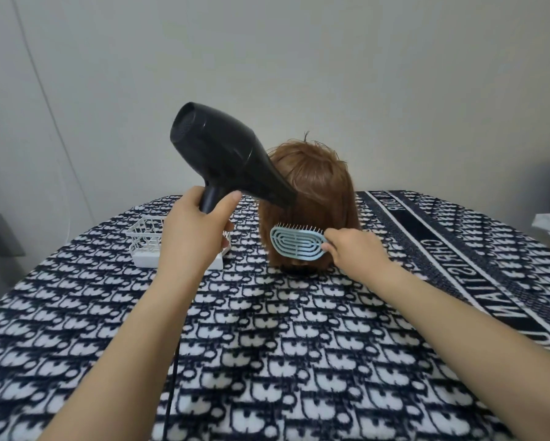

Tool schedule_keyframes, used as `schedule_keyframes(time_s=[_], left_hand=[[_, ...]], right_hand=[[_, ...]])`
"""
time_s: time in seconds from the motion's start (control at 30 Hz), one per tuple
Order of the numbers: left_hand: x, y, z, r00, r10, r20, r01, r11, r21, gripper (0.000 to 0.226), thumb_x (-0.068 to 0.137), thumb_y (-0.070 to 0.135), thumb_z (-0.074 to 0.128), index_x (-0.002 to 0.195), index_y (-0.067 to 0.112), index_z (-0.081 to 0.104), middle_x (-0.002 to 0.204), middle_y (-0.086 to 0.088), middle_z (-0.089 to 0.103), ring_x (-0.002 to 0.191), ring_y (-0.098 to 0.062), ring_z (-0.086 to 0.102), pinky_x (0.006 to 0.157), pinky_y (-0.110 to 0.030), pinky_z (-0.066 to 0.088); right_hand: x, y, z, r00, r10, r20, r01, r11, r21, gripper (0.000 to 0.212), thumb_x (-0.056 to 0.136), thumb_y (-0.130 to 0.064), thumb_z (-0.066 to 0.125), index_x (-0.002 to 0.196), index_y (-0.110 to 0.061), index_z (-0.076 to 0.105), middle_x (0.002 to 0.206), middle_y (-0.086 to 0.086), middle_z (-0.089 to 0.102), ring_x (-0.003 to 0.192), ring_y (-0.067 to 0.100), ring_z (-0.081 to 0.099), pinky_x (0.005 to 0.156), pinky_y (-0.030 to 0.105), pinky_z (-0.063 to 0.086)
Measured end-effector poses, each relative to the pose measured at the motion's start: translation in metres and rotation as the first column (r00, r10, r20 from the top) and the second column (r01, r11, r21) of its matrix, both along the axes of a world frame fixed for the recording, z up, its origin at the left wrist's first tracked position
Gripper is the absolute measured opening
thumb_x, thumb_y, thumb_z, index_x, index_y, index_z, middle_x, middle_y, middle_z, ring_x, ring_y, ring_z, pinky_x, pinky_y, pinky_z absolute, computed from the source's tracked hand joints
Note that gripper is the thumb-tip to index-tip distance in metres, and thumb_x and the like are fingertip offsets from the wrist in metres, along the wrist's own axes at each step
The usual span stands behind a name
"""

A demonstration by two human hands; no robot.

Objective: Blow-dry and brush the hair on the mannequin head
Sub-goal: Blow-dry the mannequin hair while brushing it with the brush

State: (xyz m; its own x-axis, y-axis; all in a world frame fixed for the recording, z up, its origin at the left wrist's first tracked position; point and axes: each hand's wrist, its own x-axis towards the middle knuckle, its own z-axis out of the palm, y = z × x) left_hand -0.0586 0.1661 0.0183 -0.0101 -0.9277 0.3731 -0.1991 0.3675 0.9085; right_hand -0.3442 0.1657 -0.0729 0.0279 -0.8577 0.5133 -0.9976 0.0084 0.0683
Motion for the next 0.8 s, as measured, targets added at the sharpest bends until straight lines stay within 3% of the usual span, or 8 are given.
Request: schedule_keyframes(time_s=[0.1, 0.2, 0.27, 0.33, 0.4, 0.57, 0.67, 0.8], left_hand=[[-0.001, 0.0, -0.004, 0.979, 0.115, 0.169, -0.1, 0.99, -0.097, 0.03, 0.095, 0.05, 0.066, 0.094, 0.021, 0.063, 0.073, -0.001, 0.069, 0.055, -0.014, 0.064, 0.052, -0.036, 0.053], [0.0, 0.0, -0.009, 0.877, 0.307, 0.368, -0.223, 0.941, -0.253, 0.033, 0.094, 0.056, 0.061, 0.092, 0.024, 0.058, 0.076, -0.001, 0.069, 0.07, -0.027, 0.065, 0.063, -0.042, 0.05], [-0.002, 0.0, -0.008, 0.954, 0.173, 0.243, -0.137, 0.978, -0.16, 0.03, 0.094, 0.053, 0.065, 0.09, 0.023, 0.06, 0.075, -0.003, 0.069, 0.061, -0.019, 0.066, 0.054, -0.039, 0.053], [-0.003, 0.0, -0.006, 0.999, 0.022, 0.04, -0.021, 1.0, -0.02, 0.023, 0.094, 0.045, 0.07, 0.09, 0.023, 0.064, 0.07, -0.004, 0.068, 0.046, -0.006, 0.058, 0.042, -0.02, 0.046], [-0.002, -0.002, -0.007, 1.0, 0.008, 0.019, -0.008, 1.0, 0.001, 0.021, 0.094, 0.044, 0.071, 0.089, 0.025, 0.064, 0.067, 0.0, 0.066, 0.044, -0.005, 0.056, 0.042, -0.017, 0.044], [0.0, -0.002, -0.018, 0.843, 0.366, 0.394, -0.241, 0.912, -0.332, 0.029, 0.094, 0.054, 0.063, 0.088, 0.027, 0.054, 0.065, 0.008, 0.058, 0.063, -0.019, 0.057, 0.054, -0.035, 0.039], [-0.002, -0.002, -0.018, 0.921, 0.246, 0.302, -0.181, 0.957, -0.228, 0.028, 0.093, 0.053, 0.065, 0.088, 0.026, 0.057, 0.066, 0.003, 0.064, 0.063, -0.024, 0.065, 0.06, -0.044, 0.053], [-0.002, -0.004, -0.018, 0.96, 0.171, 0.223, -0.142, 0.98, -0.141, 0.025, 0.093, 0.051, 0.066, 0.086, 0.029, 0.06, 0.067, 0.002, 0.069, 0.055, -0.017, 0.066, 0.06, -0.044, 0.057]], right_hand=[[0.002, -0.003, -0.01, 0.997, -0.013, 0.072, 0.009, 0.999, 0.053, 0.022, 0.097, -0.039, 0.047, 0.08, -0.025, 0.044, 0.068, -0.009, 0.051, 0.063, 0.021, 0.057, 0.048, 0.03, 0.029], [0.004, -0.009, -0.013, 0.98, -0.016, 0.197, -0.009, 0.992, 0.125, 0.026, 0.097, -0.04, 0.047, 0.079, -0.022, 0.05, 0.068, -0.01, 0.054, 0.06, 0.016, 0.054, 0.045, 0.028, 0.028], [0.003, -0.011, -0.015, 0.975, -0.036, 0.221, -0.008, 0.981, 0.195, 0.026, 0.097, -0.041, 0.047, 0.08, -0.022, 0.054, 0.07, -0.008, 0.056, 0.062, 0.016, 0.054, 0.045, 0.029, 0.028], [0.003, -0.011, -0.019, 0.974, -0.07, 0.216, 0.005, 0.958, 0.288, 0.025, 0.096, -0.042, 0.048, 0.079, -0.026, 0.056, 0.073, -0.009, 0.057, 0.066, 0.016, 0.055, 0.047, 0.029, 0.029], [0.002, -0.01, -0.026, 0.944, -0.099, 0.313, -0.019, 0.935, 0.353, 0.027, 0.097, -0.043, 0.048, 0.075, -0.028, 0.054, 0.072, -0.009, 0.058, 0.067, 0.014, 0.055, 0.049, 0.028, 0.034], [0.01, -0.011, -0.029, 0.888, -0.076, 0.453, -0.126, 0.908, 0.399, 0.033, 0.096, -0.043, 0.05, 0.07, -0.022, 0.052, 0.068, -0.004, 0.056, 0.062, 0.014, 0.053, 0.051, 0.03, 0.035], [0.011, -0.006, -0.028, 0.949, -0.016, 0.313, -0.098, 0.934, 0.343, 0.028, 0.097, -0.041, 0.048, 0.077, -0.022, 0.055, 0.071, -0.005, 0.059, 0.064, 0.014, 0.056, 0.048, 0.029, 0.032], [0.006, 0.003, -0.041, 0.992, 0.074, -0.106, -0.047, 0.971, 0.236, 0.022, 0.098, -0.036, 0.047, 0.085, -0.02, 0.053, 0.078, -0.003, 0.062, 0.073, 0.021, 0.062, 0.051, 0.029, 0.029]])
